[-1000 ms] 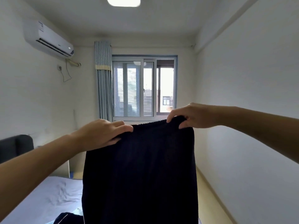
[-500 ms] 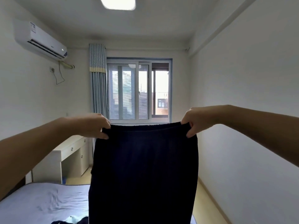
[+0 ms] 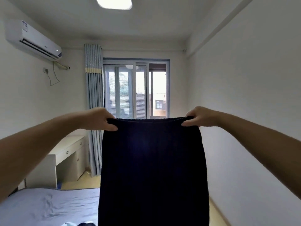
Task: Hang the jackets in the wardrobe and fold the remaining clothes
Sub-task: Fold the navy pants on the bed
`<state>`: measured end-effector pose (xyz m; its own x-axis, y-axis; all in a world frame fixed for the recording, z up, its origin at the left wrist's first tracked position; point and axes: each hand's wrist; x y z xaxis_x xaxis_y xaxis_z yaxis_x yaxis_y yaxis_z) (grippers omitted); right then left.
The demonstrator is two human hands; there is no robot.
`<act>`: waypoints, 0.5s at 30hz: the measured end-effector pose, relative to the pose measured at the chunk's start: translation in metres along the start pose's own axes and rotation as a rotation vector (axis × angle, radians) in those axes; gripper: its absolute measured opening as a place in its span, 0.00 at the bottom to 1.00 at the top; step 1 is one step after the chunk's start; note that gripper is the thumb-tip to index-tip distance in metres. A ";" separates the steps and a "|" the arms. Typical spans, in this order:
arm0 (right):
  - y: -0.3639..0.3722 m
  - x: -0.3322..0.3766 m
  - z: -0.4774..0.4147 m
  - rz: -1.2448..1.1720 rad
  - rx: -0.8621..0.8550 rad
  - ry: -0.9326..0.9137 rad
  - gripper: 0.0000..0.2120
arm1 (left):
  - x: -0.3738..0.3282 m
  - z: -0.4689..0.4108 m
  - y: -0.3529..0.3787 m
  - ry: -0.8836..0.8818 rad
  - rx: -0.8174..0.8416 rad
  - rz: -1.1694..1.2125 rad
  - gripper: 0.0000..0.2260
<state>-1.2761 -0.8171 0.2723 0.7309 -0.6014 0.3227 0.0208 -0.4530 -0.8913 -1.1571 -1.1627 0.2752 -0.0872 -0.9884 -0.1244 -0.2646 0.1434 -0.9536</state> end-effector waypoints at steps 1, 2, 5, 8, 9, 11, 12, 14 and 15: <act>0.004 -0.002 0.002 -0.112 -0.055 0.005 0.13 | 0.001 0.000 0.004 -0.020 -0.070 0.131 0.06; 0.009 -0.005 0.004 -0.229 -0.106 0.010 0.11 | 0.000 0.001 0.010 -0.045 -0.119 0.284 0.05; 0.041 -0.008 0.013 -0.492 -0.225 0.077 0.07 | -0.008 0.009 0.044 -0.146 -0.189 0.751 0.05; 0.094 -0.012 0.027 -0.729 -0.387 0.230 0.02 | -0.027 0.022 0.093 -0.318 -0.317 0.961 0.12; 0.114 -0.013 0.034 -0.766 -0.432 0.265 0.02 | -0.036 0.028 0.111 -0.350 -0.347 1.020 0.14; 0.154 -0.011 0.050 -0.772 -0.469 0.301 0.09 | -0.054 0.043 0.147 -0.388 -0.361 1.124 0.16; 0.173 -0.009 0.056 -0.756 -0.481 0.317 0.12 | -0.063 0.050 0.163 -0.408 -0.355 1.147 0.16; 0.205 -0.003 0.069 -0.740 -0.518 0.348 0.14 | -0.077 0.064 0.192 -0.439 -0.354 1.147 0.14; 0.219 0.002 0.075 -0.748 -0.517 0.355 0.14 | -0.082 0.071 0.206 -0.453 -0.354 1.141 0.13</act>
<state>-1.2194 -0.8684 0.0537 0.4010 -0.1663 0.9008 0.0316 -0.9803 -0.1950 -1.1365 -1.0555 0.0699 -0.1173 -0.2155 -0.9694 -0.5024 0.8549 -0.1293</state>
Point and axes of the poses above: each hand's wrist, its own z-axis away from the middle knuckle, its own y-axis out of the palm, x = y × z, and after that the axes turned 4 degrees about -y, right-handed
